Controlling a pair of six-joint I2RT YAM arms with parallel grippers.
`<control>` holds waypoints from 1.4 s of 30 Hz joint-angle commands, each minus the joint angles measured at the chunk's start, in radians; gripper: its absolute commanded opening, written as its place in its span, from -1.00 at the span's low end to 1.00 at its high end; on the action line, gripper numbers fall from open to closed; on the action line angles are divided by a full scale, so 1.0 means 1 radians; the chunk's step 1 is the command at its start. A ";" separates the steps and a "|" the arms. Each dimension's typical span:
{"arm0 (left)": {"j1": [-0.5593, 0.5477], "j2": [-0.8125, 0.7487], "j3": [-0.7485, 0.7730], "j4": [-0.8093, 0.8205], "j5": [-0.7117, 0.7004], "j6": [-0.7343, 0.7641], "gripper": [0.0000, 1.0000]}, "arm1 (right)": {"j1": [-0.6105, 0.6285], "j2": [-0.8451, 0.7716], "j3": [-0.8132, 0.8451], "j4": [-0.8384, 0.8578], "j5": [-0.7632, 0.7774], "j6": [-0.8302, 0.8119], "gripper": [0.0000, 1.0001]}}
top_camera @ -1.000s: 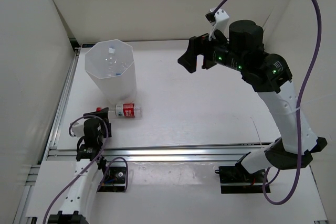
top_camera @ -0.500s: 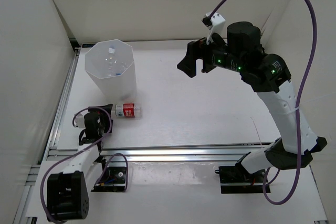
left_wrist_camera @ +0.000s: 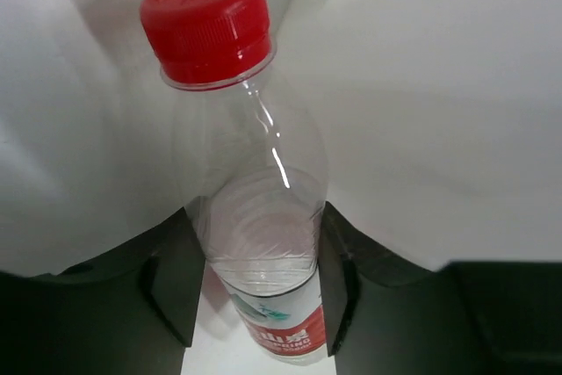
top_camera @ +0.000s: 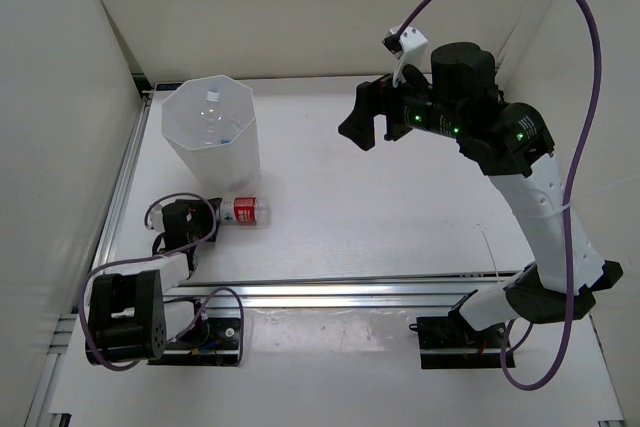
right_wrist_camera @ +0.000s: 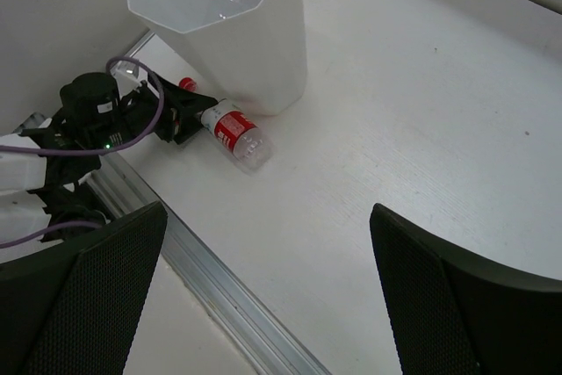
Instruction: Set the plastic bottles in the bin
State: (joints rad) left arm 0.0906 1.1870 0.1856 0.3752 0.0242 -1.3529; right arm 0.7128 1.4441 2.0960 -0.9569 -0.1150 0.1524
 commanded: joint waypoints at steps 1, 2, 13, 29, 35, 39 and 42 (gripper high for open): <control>0.008 0.019 0.046 0.010 0.039 0.035 0.00 | -0.001 0.002 0.009 -0.005 0.002 -0.017 1.00; 0.008 0.019 0.046 0.010 0.048 0.044 -0.09 | -0.001 0.002 0.009 -0.005 -0.008 -0.017 1.00; 0.008 -0.778 0.299 -0.861 0.022 0.081 -0.02 | -0.010 0.079 0.053 0.041 -0.018 -0.028 1.00; 0.008 -0.070 1.361 -1.006 -0.168 0.753 -0.14 | -0.010 0.145 0.121 0.090 -0.068 0.022 1.00; -0.043 -0.036 1.359 -1.006 -0.170 0.739 1.00 | -0.010 0.145 0.121 0.077 0.119 0.050 1.00; -0.043 -0.160 1.374 -1.006 -0.201 0.765 1.00 | -0.019 0.145 0.111 0.020 0.446 0.087 1.00; -0.043 -0.315 1.193 -1.053 -0.155 0.828 1.00 | -0.071 0.136 0.111 -0.071 0.600 0.182 1.00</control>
State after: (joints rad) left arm 0.0494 1.0264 1.4811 -0.6285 -0.1417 -0.5991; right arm 0.6842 1.5929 2.1830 -0.9562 0.2417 0.2436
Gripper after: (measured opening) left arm 0.998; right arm 0.998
